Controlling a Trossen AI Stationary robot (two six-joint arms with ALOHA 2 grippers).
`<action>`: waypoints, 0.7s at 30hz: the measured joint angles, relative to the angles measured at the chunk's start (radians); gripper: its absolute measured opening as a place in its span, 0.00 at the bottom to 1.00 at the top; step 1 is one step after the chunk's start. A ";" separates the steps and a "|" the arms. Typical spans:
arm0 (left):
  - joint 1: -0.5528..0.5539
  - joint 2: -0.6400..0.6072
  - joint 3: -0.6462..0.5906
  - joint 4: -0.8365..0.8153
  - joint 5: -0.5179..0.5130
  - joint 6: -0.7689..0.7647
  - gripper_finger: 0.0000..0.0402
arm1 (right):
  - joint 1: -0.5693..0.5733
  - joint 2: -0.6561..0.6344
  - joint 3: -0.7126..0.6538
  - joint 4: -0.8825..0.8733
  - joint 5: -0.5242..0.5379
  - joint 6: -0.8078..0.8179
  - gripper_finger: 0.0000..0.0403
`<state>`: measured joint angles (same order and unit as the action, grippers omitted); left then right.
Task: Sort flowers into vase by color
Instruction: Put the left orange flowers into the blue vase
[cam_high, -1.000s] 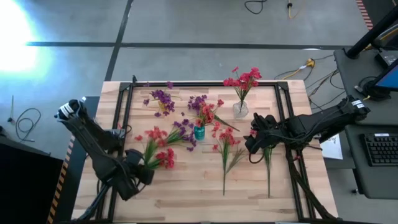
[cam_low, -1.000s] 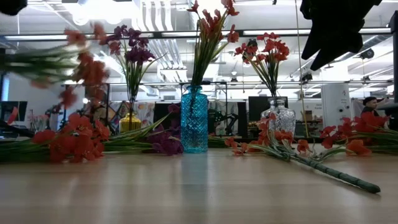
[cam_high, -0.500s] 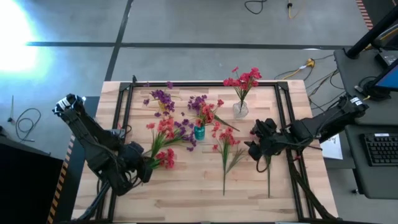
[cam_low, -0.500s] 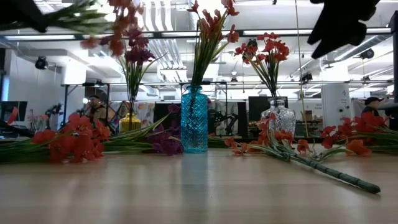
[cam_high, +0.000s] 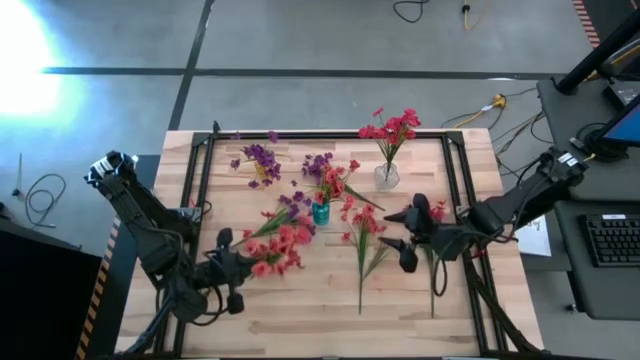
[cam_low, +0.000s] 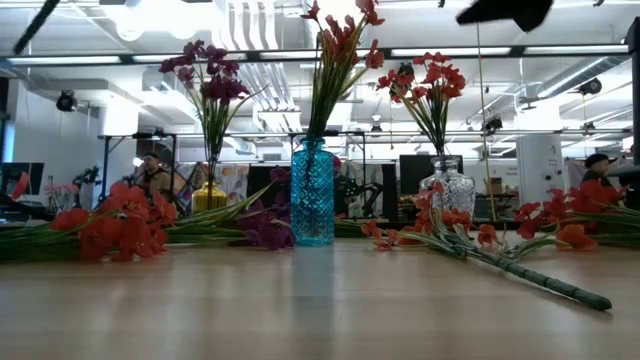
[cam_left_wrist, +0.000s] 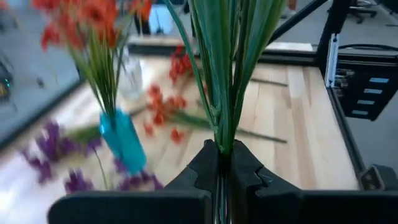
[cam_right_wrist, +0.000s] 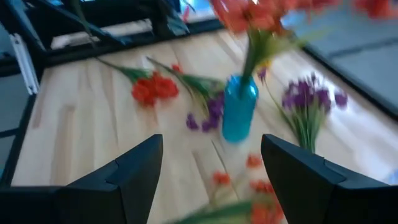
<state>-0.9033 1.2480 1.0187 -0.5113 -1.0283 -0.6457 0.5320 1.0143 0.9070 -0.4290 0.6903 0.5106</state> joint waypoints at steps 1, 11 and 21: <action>0.002 0.000 0.000 0.029 -0.001 0.048 0.00 | 0.000 0.007 0.000 0.037 0.002 -0.035 0.66; 0.131 0.039 -0.036 0.437 0.110 0.592 0.00 | 0.000 0.133 -0.001 0.311 -0.002 -0.228 0.66; 0.252 0.153 -0.104 0.853 0.340 0.845 0.00 | 0.000 0.265 0.004 0.633 -0.017 -0.395 0.66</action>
<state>-0.6511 1.4008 0.9150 0.3417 -0.6884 0.1991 0.5323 1.2791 0.9108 0.2035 0.6731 0.1157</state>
